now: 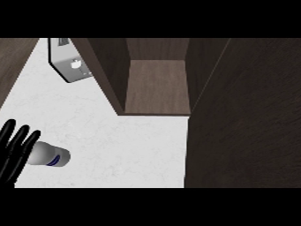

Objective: Pick up the bottled water, place it into the cabinet and close the cabinet

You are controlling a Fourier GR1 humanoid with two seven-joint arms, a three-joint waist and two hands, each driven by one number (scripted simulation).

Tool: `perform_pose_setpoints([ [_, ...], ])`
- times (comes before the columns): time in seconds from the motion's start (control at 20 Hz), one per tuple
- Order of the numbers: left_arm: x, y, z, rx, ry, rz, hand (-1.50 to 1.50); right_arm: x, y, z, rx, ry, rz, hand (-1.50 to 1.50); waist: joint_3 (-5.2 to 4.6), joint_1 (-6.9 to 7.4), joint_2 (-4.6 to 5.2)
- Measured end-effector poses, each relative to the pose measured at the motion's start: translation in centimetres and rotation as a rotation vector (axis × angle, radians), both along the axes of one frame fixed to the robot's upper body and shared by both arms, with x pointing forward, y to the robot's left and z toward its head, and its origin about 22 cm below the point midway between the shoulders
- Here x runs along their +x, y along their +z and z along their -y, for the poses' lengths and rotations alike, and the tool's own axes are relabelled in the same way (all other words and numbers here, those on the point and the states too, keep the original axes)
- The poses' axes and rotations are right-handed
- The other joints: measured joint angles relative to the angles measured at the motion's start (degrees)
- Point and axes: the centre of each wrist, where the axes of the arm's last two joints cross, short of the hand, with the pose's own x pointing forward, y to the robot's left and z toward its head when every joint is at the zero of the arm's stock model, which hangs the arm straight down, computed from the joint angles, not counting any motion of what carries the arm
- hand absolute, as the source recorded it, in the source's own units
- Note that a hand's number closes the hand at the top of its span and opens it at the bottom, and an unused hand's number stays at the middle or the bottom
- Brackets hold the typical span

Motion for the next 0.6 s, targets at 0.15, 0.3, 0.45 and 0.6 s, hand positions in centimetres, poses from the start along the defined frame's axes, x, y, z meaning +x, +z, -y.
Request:
perform_pose_setpoints([
  [0.15, -1.1, -0.2, -0.4, 0.006, -0.003, -0.084, -1.5, -1.8, 1.4, 0.3, 0.017, 0.037, -0.017, -1.5, -0.04, -0.13, 0.02],
  [0.3, -2.1, -0.6, -0.5, 0.007, -0.002, -0.153, -1.5, -2.8, 1.7, 1.0, 0.004, 0.037, -0.035, -1.5, -0.05, -0.08, -0.02],
  [0.45, -2.7, -0.9, -0.5, 0.008, -0.002, -0.198, -1.5, -3.0, 1.8, 1.2, -0.004, 0.035, -0.051, -1.5, -0.05, 0.04, -0.06],
  [0.6, -3.3, -1.1, -0.8, 0.017, 0.004, -0.229, -1.5, -3.3, 1.7, 1.6, -0.015, 0.028, -0.063, -1.5, -0.04, 0.13, -0.14],
])
